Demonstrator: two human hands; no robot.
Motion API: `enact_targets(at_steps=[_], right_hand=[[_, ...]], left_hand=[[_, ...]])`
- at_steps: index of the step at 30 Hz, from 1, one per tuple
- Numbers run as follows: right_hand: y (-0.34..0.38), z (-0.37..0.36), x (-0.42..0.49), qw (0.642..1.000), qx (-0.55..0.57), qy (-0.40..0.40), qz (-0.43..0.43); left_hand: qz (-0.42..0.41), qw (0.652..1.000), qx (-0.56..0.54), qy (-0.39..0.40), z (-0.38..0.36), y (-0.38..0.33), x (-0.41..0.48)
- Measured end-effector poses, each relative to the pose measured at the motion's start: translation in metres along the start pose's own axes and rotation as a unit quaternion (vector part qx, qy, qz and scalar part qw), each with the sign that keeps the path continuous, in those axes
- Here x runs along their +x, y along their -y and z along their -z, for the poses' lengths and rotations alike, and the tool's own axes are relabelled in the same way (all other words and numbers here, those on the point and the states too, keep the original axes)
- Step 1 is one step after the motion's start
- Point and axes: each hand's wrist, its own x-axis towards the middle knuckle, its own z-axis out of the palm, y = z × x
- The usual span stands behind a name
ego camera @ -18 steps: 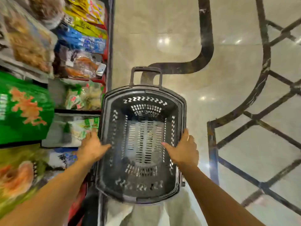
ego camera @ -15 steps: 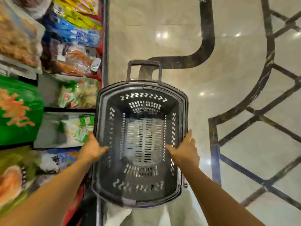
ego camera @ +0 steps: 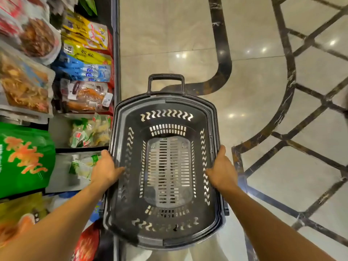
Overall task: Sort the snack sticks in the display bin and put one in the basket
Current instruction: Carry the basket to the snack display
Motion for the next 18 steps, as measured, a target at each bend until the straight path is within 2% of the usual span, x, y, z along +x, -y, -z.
enact_targets(at_steps=[5, 11, 18], right_hand=[[0.023, 0.139, -0.029, 0.999, -0.008, -0.036, 0.024], [0.029, 0.307, -0.071, 0.992, 0.008, -0.116, 0.054], [0.017, 0.451, -0.087, 0.971, 0.088, -0.206, 0.088]], left_hand=[[-0.033, 0.999, -0.025, -0.002, 0.095, -0.093, -0.061], [-0.104, 0.989, -0.082, -0.061, 0.197, -0.210, -0.157], [-0.196, 0.961, -0.130, -0.146, 0.274, -0.330, -0.222]])
